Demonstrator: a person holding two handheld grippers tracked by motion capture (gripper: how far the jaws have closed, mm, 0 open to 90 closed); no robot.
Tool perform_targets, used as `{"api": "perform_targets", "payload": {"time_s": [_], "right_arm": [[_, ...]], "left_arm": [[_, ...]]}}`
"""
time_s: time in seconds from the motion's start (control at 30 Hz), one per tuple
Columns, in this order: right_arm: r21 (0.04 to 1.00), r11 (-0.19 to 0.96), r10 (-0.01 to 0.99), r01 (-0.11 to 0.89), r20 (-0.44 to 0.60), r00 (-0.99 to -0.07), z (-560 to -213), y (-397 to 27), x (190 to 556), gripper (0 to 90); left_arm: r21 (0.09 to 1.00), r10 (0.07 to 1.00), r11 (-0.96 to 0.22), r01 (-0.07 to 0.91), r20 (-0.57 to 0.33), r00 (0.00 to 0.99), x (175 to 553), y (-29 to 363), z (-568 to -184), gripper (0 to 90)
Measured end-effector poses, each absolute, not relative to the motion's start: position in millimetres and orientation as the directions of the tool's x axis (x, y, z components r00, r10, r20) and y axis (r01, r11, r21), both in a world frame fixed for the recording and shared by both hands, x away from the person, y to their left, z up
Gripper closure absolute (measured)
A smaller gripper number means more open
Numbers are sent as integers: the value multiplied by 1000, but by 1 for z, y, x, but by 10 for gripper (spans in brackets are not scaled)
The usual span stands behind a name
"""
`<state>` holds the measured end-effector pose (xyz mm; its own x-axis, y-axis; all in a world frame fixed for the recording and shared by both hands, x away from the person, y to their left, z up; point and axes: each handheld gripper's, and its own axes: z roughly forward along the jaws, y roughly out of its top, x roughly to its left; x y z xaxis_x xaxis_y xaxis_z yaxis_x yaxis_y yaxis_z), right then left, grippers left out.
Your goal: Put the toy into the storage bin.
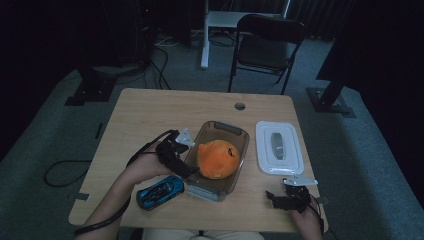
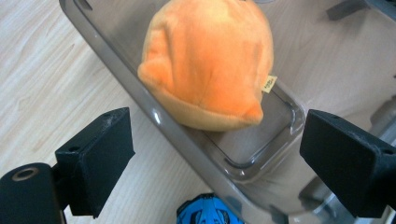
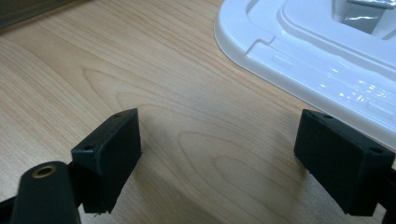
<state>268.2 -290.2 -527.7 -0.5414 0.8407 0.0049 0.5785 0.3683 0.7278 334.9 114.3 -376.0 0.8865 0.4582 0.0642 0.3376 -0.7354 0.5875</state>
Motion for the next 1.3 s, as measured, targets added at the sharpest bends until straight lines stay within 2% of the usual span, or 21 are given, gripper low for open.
{"api": "perform_targets", "payload": {"time_s": [0.77, 1.3], "right_arm": [[728, 365, 843, 581, 6, -537, -528, -290, 268, 143], [727, 365, 844, 581, 5, -537, -528, -290, 268, 142]], "left_arm": [[635, 528, -667, 390, 34, 849, 314, 176, -393, 106], [614, 547, -667, 423, 17, 837, 294, 201, -429, 106]]}}
